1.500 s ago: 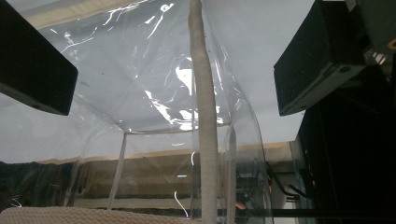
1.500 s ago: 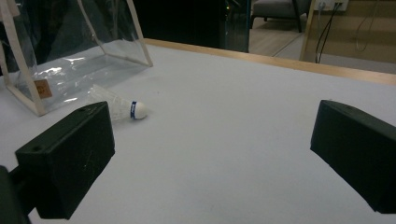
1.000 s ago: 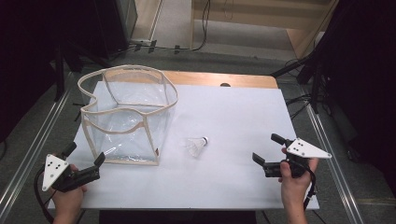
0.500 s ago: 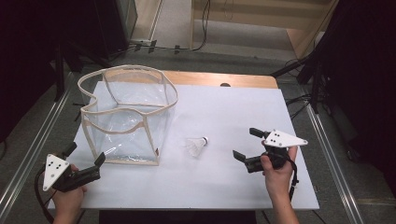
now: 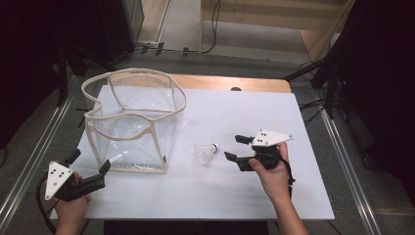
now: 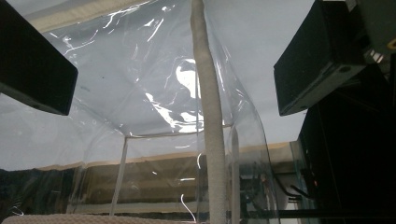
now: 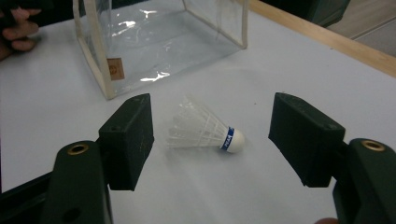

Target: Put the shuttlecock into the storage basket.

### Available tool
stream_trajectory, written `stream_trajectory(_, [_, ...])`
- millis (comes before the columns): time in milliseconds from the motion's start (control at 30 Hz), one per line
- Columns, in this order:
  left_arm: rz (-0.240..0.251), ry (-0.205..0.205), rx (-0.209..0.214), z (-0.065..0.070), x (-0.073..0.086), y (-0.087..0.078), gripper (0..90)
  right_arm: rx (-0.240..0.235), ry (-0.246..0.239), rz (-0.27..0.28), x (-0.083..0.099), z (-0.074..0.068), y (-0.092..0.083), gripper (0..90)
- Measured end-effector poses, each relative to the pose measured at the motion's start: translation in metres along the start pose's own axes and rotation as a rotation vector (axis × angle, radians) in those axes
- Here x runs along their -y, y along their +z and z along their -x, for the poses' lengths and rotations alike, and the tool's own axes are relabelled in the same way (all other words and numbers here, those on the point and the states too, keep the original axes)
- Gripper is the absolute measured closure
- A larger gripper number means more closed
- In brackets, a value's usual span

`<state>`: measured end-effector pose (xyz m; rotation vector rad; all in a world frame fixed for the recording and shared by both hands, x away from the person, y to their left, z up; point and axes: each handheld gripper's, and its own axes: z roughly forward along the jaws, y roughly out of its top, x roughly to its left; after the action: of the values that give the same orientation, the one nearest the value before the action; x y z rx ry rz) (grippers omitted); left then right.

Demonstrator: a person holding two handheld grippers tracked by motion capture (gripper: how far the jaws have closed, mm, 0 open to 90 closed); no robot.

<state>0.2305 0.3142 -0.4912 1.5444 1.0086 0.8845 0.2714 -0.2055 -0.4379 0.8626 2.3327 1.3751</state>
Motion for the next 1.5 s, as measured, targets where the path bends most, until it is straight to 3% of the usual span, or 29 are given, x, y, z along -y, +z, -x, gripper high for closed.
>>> stream_trajectory(300, [0.0,-0.002,0.001,0.0,0.0,0.0,0.3,-0.047,-0.037,-0.102,-0.012,-0.003,0.021,69.6])
stream_trajectory(467, [-0.001,-0.002,0.001,0.0,0.0,0.0,0.3,-0.048,-0.098,-0.177,-0.014,-0.006,0.03,79.6])
stream_trajectory(600, [-0.002,-0.002,0.0,0.0,0.0,0.0,0.3,-0.097,-0.099,-0.215,-0.014,-0.005,0.037,86.5])
stream_trajectory(800, [-0.002,-0.001,0.001,0.0,0.0,0.0,0.3,-0.123,-0.105,-0.275,-0.012,-0.004,0.046,87.5])
stream_trajectory(1000, [-0.001,0.0,0.002,0.0,0.0,0.0,0.3,-0.159,-0.07,-0.309,-0.01,0.0,0.053,87.6])
stream_trajectory(1167, [-0.002,0.0,0.001,0.0,0.0,0.001,0.3,-0.168,-0.092,-0.37,-0.007,-0.001,0.063,87.7])
stream_trajectory(1267, [-0.002,0.0,0.002,0.0,0.0,0.0,0.3,-0.147,-0.118,-0.399,-0.005,-0.003,0.069,87.6])
stream_trajectory(1500, [-0.001,0.001,0.003,0.0,0.0,0.0,0.3,-0.16,-0.125,-0.431,-0.002,-0.004,0.081,87.8])
